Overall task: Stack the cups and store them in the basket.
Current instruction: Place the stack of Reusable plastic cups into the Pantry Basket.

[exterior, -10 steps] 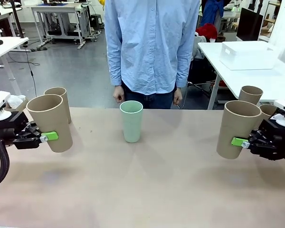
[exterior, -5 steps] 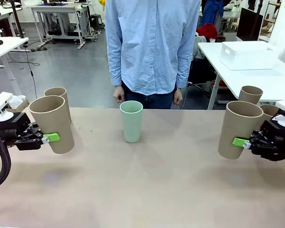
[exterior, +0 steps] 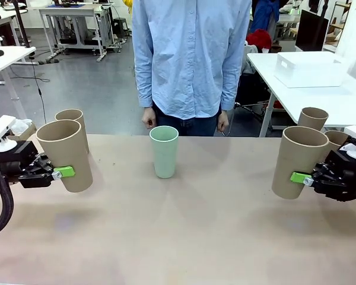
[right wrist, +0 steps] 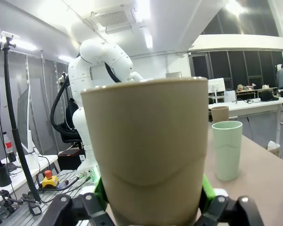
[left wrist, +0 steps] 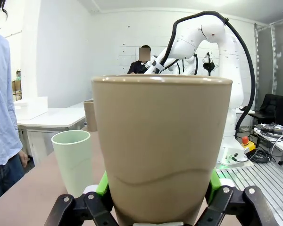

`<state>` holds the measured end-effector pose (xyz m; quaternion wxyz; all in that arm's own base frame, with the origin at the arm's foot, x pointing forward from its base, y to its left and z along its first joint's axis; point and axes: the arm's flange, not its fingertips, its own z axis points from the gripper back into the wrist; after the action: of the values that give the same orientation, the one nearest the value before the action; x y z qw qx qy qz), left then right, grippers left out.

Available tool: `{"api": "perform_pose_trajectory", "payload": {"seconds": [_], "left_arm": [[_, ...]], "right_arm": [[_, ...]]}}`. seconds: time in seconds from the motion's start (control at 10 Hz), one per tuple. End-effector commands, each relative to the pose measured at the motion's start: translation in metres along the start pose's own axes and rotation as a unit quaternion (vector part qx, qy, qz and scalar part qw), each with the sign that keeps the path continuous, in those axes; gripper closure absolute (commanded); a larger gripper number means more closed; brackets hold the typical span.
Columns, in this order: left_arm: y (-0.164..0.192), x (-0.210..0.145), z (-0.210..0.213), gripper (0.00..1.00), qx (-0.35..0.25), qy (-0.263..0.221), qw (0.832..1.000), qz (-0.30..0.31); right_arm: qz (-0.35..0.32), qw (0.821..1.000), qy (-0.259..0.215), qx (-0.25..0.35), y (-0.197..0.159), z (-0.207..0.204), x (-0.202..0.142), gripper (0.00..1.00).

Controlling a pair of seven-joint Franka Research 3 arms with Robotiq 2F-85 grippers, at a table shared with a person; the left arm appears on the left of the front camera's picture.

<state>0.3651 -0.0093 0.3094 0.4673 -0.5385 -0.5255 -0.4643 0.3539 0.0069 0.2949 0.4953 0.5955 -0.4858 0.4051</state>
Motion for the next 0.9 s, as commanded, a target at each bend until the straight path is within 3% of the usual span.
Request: {"api": "perform_pose_trajectory", "payload": {"seconds": [0.0,0.8], "left_arm": [[-0.0014,0.0018,0.0011,0.14,0.001,-0.002,1.0,-0.001],[-0.0014,0.0018,0.0011,0.14,0.001,-0.002,1.0,-0.001]], "right_arm": [[0.002,1.0,0.001,0.001,-0.0002,-0.0022,0.0021,0.14],[0.002,1.0,0.001,0.001,-0.0002,-0.0022,0.0021,0.14]]}}
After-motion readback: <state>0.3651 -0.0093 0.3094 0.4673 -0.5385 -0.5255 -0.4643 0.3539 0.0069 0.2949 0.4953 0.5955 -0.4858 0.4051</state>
